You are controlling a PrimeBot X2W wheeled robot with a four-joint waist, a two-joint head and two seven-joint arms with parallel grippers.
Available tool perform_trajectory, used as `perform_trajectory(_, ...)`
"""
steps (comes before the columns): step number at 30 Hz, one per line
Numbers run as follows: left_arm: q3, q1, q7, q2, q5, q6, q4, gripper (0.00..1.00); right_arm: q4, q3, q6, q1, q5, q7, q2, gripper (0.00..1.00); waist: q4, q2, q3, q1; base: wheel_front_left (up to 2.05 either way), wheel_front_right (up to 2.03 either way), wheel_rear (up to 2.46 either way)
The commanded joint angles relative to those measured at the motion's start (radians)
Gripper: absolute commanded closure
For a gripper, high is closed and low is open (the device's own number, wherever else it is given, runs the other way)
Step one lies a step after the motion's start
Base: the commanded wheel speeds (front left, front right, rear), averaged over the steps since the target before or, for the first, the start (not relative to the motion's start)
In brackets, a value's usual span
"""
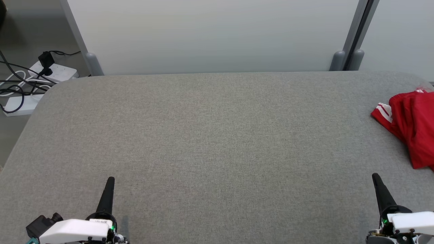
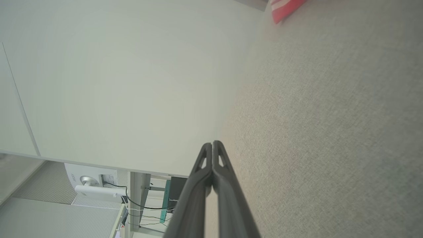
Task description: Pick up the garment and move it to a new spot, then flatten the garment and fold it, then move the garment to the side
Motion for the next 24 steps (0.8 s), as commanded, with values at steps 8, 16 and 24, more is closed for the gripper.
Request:
perform_trajectory(8, 0.049, -0.073, 0.024, 0.012, -0.102, -0.022, -0.013, 1.0, -0.014, 0.003, 0.004, -0.061, 0.094, 0.031, -0.005, 1.0, -0.001, 0.0, 0.005, 0.0, 0.0, 0.0, 0.0)
perform_trajectory(16, 0.071, -0.087, 0.051, 0.012, -0.205, -0.036, -0.005, 1.0, -0.004, -0.011, 0.005, -0.074, 0.187, 0.057, -0.002, 1.0, -0.003, 0.0, 0.011, 0.0, 0.0, 0.0, 0.0)
perform_trajectory(24, 0.083, -0.093, 0.065, 0.011, -0.255, -0.043, -0.001, 1.0, 0.0, -0.018, 0.005, -0.08, 0.232, 0.07, 0.0, 1.0, -0.004, 0.0, 0.014, 0.0, 0.0, 0.0, 0.0)
